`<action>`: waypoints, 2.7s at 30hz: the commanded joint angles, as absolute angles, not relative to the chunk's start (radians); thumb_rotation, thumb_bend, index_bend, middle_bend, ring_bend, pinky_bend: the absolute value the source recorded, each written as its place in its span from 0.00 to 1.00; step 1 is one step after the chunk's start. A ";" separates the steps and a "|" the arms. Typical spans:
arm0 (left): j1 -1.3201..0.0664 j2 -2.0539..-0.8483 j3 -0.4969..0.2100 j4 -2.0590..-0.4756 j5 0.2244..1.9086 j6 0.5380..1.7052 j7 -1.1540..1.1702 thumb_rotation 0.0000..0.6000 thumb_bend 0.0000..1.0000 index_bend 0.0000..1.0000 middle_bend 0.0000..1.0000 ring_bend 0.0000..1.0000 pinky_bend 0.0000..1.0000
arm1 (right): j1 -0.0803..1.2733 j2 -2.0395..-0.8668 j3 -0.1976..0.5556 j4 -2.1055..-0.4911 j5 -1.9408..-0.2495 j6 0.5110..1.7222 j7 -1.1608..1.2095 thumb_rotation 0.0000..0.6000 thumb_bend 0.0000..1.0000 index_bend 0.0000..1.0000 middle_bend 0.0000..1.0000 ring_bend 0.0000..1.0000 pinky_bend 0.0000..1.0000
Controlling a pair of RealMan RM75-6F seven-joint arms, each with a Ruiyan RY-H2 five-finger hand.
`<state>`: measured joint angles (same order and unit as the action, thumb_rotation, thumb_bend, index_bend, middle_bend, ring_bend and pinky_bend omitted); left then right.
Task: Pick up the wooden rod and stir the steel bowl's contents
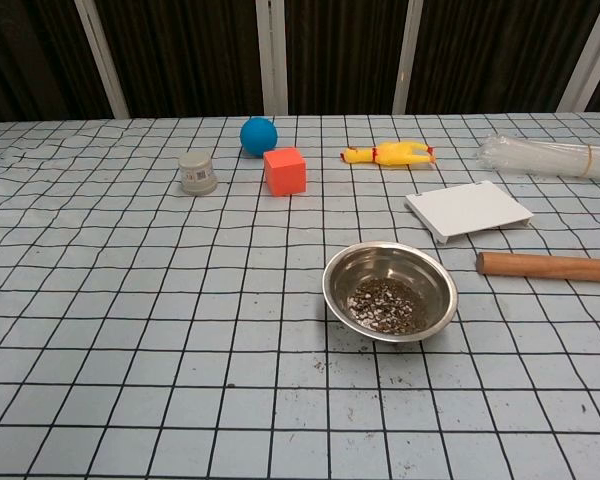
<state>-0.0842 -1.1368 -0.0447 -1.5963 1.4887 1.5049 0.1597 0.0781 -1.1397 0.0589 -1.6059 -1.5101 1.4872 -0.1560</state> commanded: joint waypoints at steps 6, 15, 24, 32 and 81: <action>-0.087 -1.130 -0.045 -1.600 1.480 1.491 0.144 1.00 0.03 0.00 0.00 0.00 0.01 | 0.079 -1.147 0.056 -1.604 -1.526 1.493 -0.147 1.00 0.32 0.00 0.00 0.00 0.00; -0.085 -1.131 -0.051 -1.602 1.483 1.503 0.116 1.00 0.03 0.00 0.00 0.00 0.01 | 0.096 -1.156 0.066 -1.636 -1.551 1.495 -0.074 1.00 0.32 0.01 0.00 0.00 0.00; -0.086 -1.127 -0.052 -1.598 1.490 1.507 0.090 1.00 0.03 0.00 0.00 0.00 0.01 | 0.198 -1.212 0.109 -1.692 -1.548 1.387 -0.162 1.00 0.32 0.26 0.12 0.03 0.00; -0.090 -1.123 -0.057 -1.596 1.473 1.489 0.063 1.00 0.03 0.00 0.00 0.00 0.01 | 0.354 -1.324 0.194 -1.748 -1.393 1.193 -0.381 1.00 0.32 0.28 0.12 0.04 0.00; -0.108 -1.097 -0.052 -1.609 1.444 1.430 0.008 1.00 0.03 0.00 0.00 0.00 0.01 | 0.585 -1.579 0.206 -1.467 -0.915 1.032 -0.586 1.00 0.32 0.49 0.21 0.08 0.00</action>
<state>-0.1077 -1.0965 -0.0521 -1.6092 1.4436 1.4295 0.0079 0.5845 -1.5801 0.2060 -1.4662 -0.9153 1.0306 -0.5874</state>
